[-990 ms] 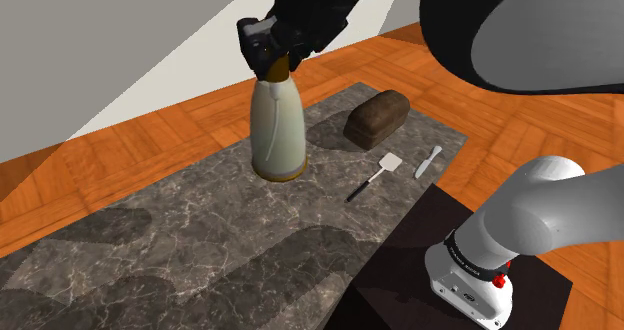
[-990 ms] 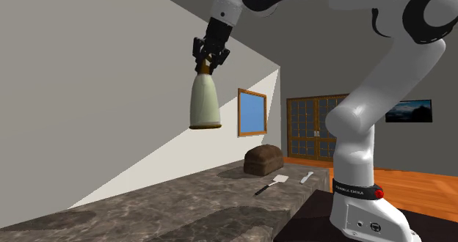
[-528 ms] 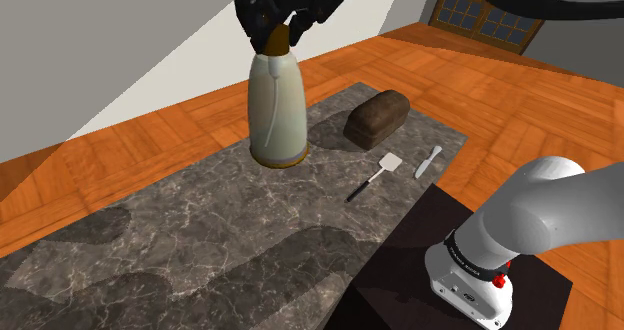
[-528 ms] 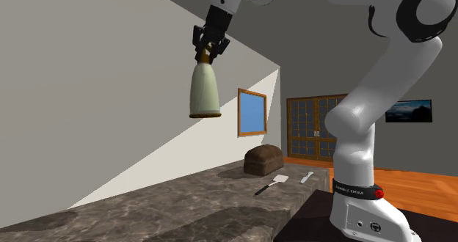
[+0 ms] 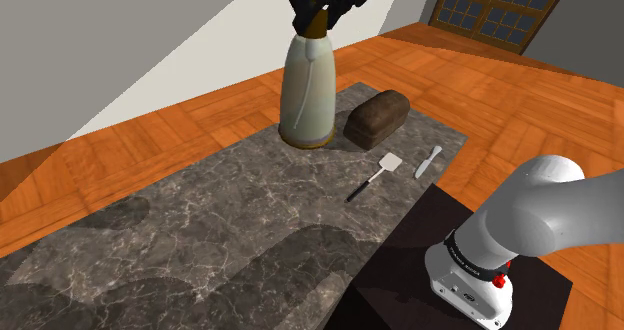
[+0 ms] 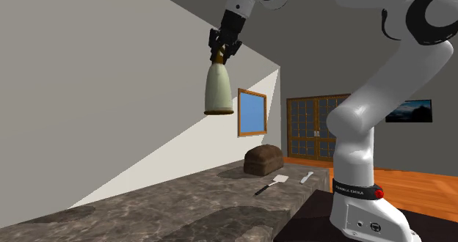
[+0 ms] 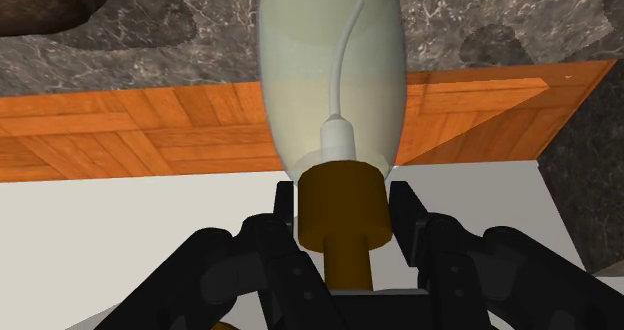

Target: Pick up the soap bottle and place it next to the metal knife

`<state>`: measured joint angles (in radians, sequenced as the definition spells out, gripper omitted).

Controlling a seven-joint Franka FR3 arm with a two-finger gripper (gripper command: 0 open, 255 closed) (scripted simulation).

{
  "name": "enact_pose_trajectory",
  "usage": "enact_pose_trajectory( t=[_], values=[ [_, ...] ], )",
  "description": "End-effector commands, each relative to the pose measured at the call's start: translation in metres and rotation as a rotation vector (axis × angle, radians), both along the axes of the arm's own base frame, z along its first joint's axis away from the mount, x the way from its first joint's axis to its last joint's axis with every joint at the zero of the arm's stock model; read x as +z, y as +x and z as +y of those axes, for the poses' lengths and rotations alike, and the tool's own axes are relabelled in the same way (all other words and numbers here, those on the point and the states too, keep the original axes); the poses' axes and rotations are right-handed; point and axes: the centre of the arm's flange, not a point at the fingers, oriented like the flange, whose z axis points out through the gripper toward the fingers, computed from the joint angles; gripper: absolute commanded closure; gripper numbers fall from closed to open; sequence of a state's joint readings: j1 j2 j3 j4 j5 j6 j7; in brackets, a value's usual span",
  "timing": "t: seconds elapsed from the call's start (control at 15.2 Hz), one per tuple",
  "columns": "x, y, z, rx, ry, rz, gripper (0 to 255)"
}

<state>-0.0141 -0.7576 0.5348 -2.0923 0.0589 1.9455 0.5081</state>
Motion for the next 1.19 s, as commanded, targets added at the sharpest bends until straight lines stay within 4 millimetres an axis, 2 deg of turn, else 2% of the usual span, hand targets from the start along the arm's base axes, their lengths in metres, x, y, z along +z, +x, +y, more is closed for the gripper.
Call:
enact_pose_trajectory(
  t=[0.0, 1.12],
  values=[
    [0.002, -0.004, -0.026, 0.002, 0.001, 0.0, 255],
    [0.003, -0.022, -0.25, 0.002, 0.001, 0.0, 255]
  ],
)
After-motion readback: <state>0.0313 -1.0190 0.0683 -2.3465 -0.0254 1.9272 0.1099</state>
